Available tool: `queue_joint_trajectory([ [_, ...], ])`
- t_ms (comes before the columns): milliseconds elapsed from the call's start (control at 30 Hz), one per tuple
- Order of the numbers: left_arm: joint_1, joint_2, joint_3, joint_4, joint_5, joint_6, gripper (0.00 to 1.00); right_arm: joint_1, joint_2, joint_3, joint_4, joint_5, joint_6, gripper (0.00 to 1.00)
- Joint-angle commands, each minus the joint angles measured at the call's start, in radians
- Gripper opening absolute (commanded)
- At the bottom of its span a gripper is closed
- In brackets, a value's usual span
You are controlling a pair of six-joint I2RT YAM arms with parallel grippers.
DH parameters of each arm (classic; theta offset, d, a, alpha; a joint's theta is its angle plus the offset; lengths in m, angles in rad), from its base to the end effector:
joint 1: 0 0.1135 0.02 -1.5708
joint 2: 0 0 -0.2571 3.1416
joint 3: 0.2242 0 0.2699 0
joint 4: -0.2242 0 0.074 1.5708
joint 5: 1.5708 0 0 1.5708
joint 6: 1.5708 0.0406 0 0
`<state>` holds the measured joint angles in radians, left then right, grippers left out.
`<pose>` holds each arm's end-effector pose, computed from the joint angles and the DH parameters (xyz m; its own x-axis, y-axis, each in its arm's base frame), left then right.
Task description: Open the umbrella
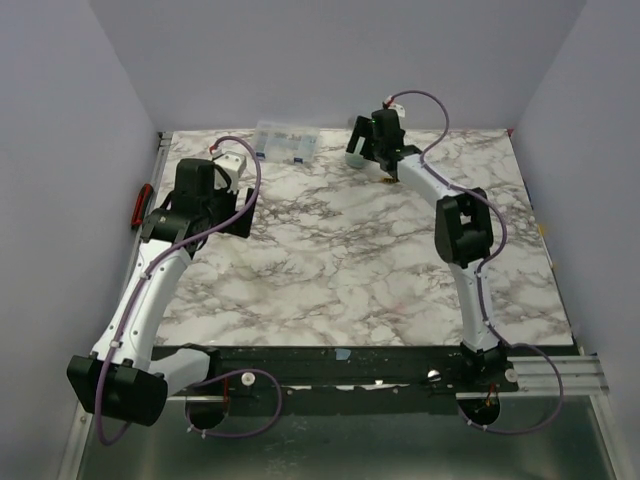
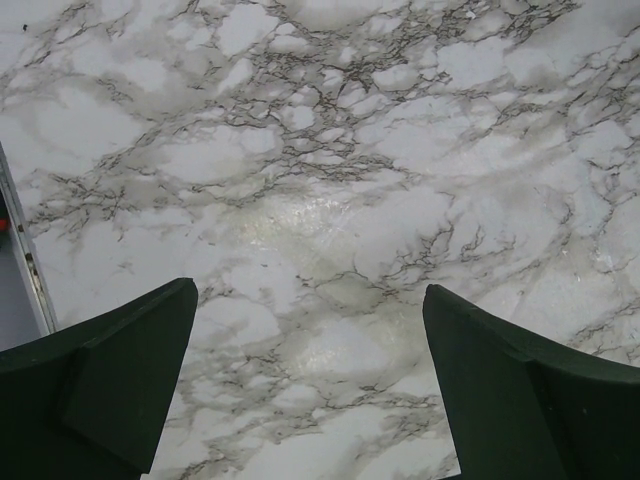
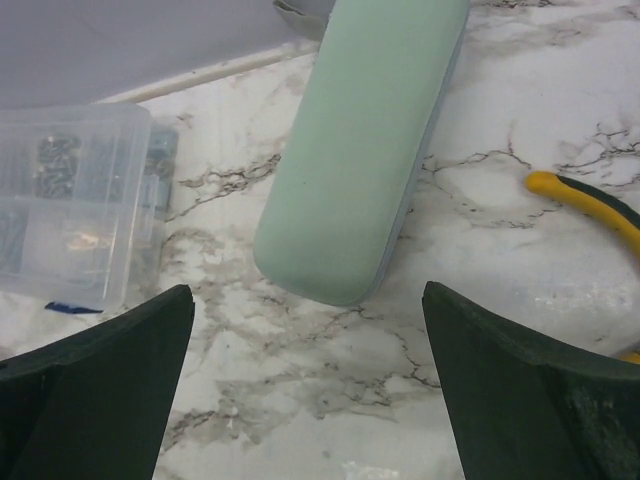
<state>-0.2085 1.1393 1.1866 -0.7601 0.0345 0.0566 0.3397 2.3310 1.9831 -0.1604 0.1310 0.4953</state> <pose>0.2533 -0.0550 0.3445 -0.6256 0.1902 -0.7566 0.2682 0.9631 0.0203 0.5343 0.1832 0.2109 -0.5096 0.3197 -0.7988 0.0221 0.9330 0.3593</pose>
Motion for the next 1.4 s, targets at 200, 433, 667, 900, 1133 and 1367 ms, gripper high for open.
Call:
queue_joint_trajectory([
  [200,0.01,-0.042,0.03,-0.053,-0.056,0.003,0.99,0.103,0.233,0.195,0.117,0.449,-0.15,1.0],
  [433,0.01,-0.049,0.033,-0.057,-0.066,0.011,0.99,0.117,0.383,0.287,0.205,0.568,-0.302,0.99],
  [667,0.01,-0.042,0.024,-0.05,-0.073,0.049,0.99,0.1,0.337,0.215,0.18,0.419,-0.321,0.75],
  [900,0.014,-0.026,-0.004,-0.03,0.012,0.101,0.99,0.105,0.086,-0.179,0.176,0.099,-0.466,0.53],
  [1133,0.033,0.01,-0.02,-0.004,0.101,0.086,0.99,0.108,-0.164,-0.551,0.131,-0.157,-0.569,0.52],
  [1367,0.069,-0.021,-0.102,0.099,0.309,0.008,0.99,0.123,-0.329,-0.773,-0.042,-0.262,-0.698,0.53],
])
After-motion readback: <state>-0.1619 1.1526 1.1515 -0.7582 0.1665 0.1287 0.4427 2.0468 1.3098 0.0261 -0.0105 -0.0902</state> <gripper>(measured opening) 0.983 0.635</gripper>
